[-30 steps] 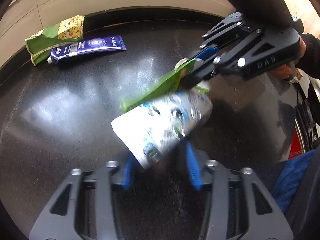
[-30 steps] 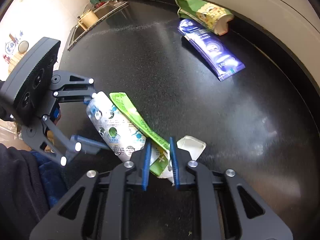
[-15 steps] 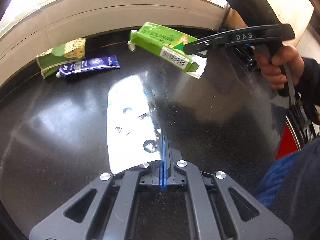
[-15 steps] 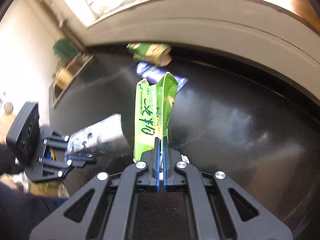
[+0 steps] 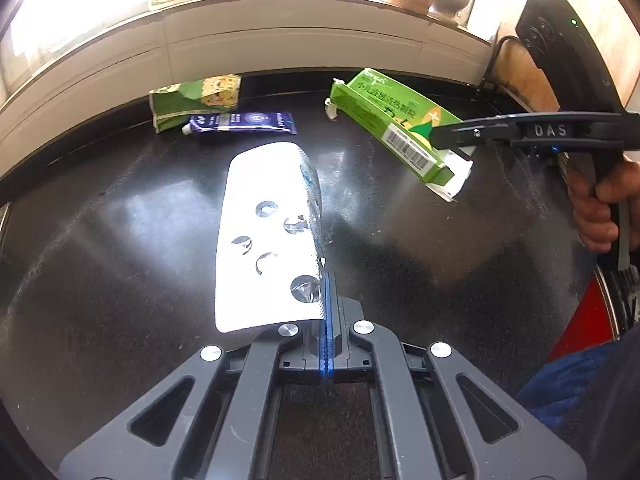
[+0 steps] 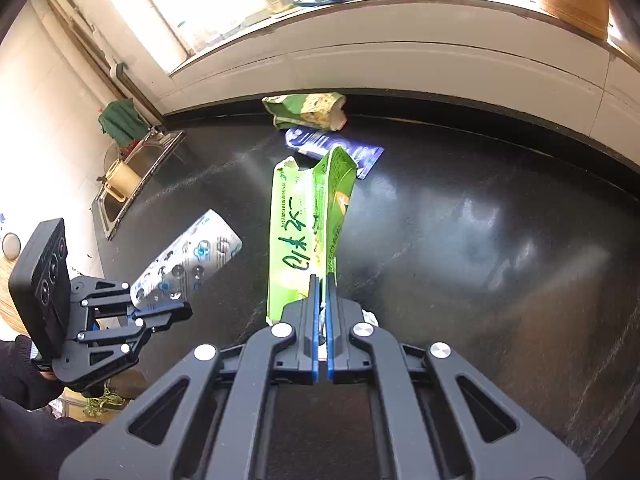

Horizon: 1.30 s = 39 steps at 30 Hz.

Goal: Collect trash
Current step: 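Carry blister pack and green box to the bin and release both inside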

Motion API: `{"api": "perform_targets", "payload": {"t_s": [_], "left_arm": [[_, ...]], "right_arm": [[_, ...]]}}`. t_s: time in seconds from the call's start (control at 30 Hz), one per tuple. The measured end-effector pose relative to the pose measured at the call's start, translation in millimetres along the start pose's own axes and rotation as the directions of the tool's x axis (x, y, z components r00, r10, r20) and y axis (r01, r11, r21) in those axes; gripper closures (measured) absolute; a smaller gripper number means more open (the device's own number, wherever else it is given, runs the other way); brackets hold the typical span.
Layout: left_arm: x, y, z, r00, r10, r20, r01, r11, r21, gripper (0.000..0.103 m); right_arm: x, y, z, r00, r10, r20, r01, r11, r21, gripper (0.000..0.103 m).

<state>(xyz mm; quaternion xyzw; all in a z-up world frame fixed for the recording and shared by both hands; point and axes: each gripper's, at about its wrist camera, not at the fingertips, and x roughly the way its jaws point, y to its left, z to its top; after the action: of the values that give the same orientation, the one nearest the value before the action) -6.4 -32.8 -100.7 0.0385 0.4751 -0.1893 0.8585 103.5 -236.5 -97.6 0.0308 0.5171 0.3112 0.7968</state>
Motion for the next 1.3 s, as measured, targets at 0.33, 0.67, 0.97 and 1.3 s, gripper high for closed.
{"api": "perform_targets", "payload": {"t_s": [0.33,0.67,0.97,1.3], "left_arm": [[-35.3,27.4,-20.9,0.994,0.104,0.033,-0.100,0.989,-0.106,0.103],[-107.7,92.4,-99.9,0.947,0.322,0.012,-0.298,0.889,-0.348,0.103],[-169.7,136.2,-221.5,0.859,0.491,-0.148,-0.480,0.668,-0.569,0.103],[-188.7,155.4,-336.0,0.823,0.482,-0.299,-0.529,0.460,-0.713,0.103]], "right_arm": [[4.8,43.7,-5.4,1.000,0.009,-0.019,-0.010,0.997,-0.072,0.100],[64.9,181.5,-4.5,0.979,0.138,-0.151,-0.178,0.938,-0.299,0.100],[129.4,353.9,-36.3,0.909,0.241,-0.340,-0.392,0.774,-0.498,0.100],[188.1,478.8,-114.1,0.825,0.195,-0.530,-0.522,0.620,-0.585,0.100]]}}
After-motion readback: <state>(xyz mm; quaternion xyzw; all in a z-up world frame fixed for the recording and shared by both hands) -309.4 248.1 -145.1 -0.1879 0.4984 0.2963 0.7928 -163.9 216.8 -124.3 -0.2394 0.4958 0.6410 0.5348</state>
